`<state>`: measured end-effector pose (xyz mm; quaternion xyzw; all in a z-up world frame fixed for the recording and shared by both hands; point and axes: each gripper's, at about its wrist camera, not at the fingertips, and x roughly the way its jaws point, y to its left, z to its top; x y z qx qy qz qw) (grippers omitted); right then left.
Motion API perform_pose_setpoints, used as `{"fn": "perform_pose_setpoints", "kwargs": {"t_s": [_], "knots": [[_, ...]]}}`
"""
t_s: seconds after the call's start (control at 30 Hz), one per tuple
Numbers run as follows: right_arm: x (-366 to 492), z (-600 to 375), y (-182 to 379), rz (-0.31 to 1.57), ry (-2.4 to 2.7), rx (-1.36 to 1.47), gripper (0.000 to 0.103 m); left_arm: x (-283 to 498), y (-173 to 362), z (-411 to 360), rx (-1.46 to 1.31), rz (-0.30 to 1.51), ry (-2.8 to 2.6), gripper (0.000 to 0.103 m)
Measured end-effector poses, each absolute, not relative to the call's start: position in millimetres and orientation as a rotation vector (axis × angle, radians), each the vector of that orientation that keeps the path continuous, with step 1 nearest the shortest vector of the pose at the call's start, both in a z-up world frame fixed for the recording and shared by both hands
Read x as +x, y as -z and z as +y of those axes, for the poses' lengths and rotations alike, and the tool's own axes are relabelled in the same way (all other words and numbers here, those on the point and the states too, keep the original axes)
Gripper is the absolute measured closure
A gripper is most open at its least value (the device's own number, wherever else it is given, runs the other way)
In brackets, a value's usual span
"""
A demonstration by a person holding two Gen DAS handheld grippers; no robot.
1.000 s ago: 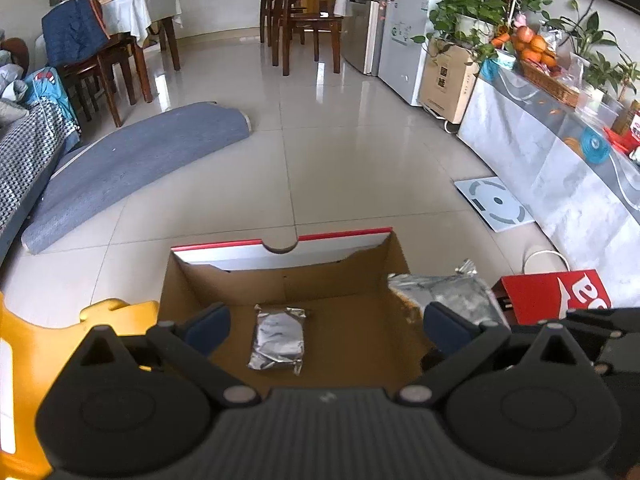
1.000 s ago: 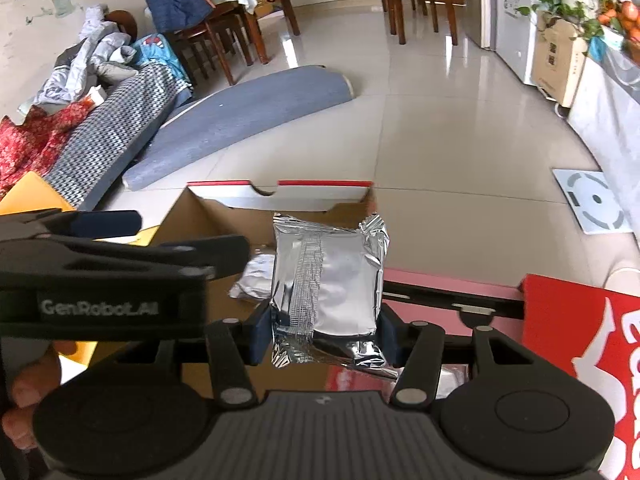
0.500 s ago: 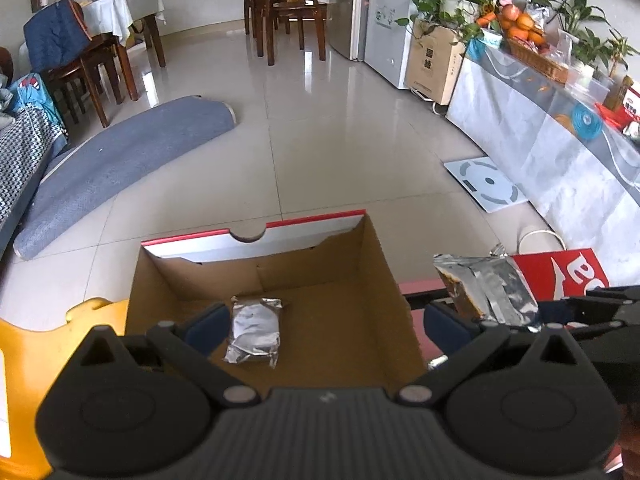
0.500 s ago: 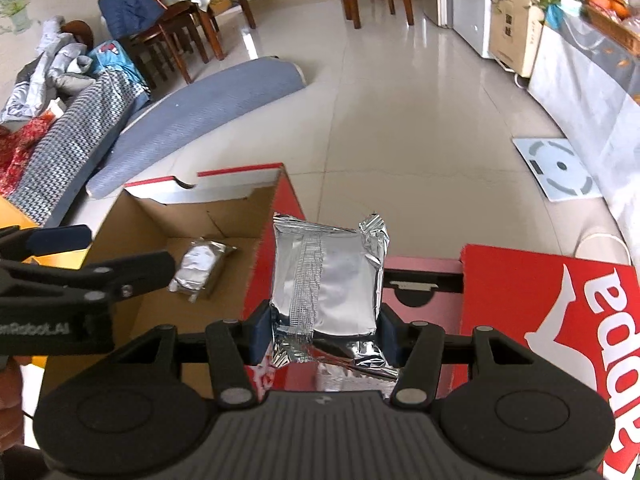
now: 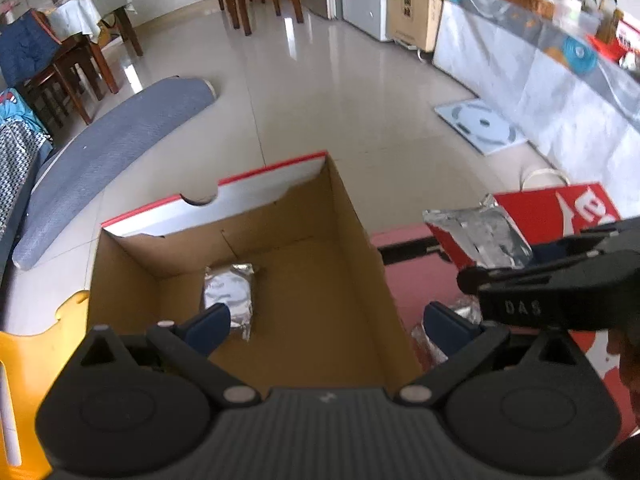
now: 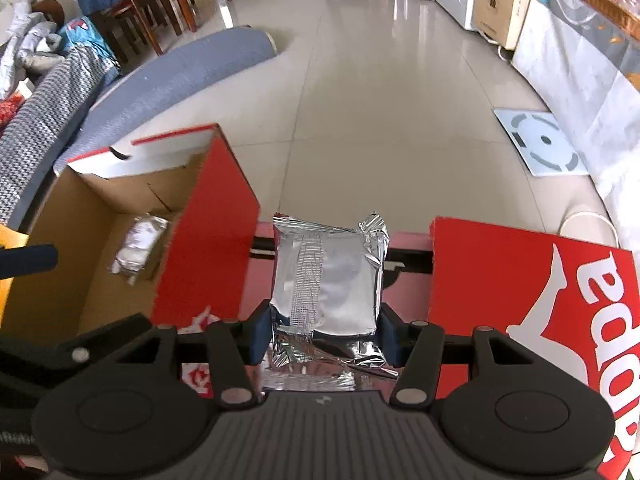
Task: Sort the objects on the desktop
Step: 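Carry the held packet over the red Kappa shoebox with the right tool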
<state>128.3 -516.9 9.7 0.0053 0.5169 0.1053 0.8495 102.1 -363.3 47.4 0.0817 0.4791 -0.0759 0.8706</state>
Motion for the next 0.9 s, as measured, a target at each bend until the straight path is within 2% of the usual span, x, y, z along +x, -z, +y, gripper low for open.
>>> {"fn": "perform_pose_setpoints", "kwargs": {"t_s": [0.9], "knots": [[163.6,-506.6,37.1,1.164,-0.208,0.013,0.050,106.6,-13.3,-367.7,0.238,1.108,0.167,0.000]]}}
